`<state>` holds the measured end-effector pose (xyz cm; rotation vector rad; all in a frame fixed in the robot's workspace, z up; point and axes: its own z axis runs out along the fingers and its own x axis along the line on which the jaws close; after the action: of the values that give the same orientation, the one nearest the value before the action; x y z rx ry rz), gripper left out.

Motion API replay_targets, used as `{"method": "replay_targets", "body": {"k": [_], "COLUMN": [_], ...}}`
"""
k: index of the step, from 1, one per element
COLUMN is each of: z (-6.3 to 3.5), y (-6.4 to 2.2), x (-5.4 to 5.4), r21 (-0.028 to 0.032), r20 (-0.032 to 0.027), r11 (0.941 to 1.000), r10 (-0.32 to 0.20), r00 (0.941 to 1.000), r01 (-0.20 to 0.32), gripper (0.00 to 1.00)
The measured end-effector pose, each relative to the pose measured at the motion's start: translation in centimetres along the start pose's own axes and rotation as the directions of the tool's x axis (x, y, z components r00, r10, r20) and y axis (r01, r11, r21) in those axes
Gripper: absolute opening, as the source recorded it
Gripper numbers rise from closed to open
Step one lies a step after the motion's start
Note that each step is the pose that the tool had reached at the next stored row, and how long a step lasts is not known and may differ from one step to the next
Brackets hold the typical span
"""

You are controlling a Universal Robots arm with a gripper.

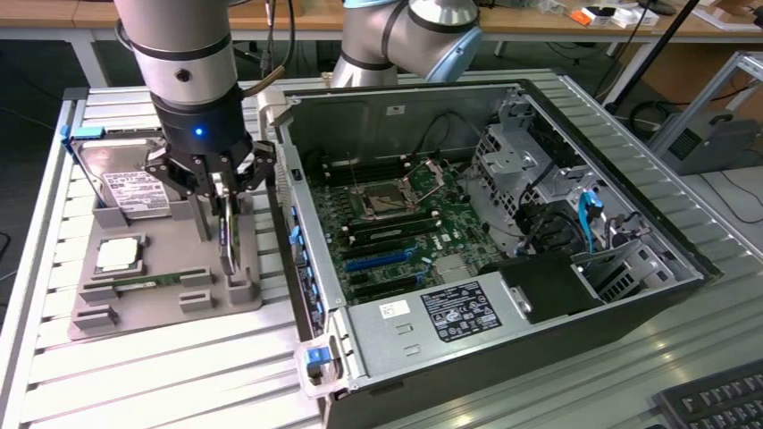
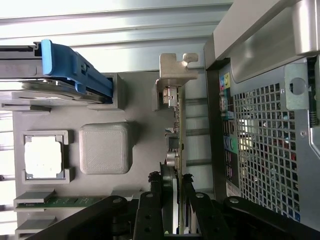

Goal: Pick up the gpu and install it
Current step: 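Pick up the gpu and move the gpu toward the slot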

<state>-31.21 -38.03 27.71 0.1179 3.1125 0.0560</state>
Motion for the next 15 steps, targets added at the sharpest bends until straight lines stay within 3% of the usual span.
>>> {"method": "replay_targets", "body": {"k": [15], "z": [-0.71], "y": [0.03], "x": [-0.02], "r21": [-0.0001], "r20": [0.0001], "r11": [1.0000], "r10": [0.000], "r00": [1.0000], "r01": [0.000], "gripper": [0.27]}}
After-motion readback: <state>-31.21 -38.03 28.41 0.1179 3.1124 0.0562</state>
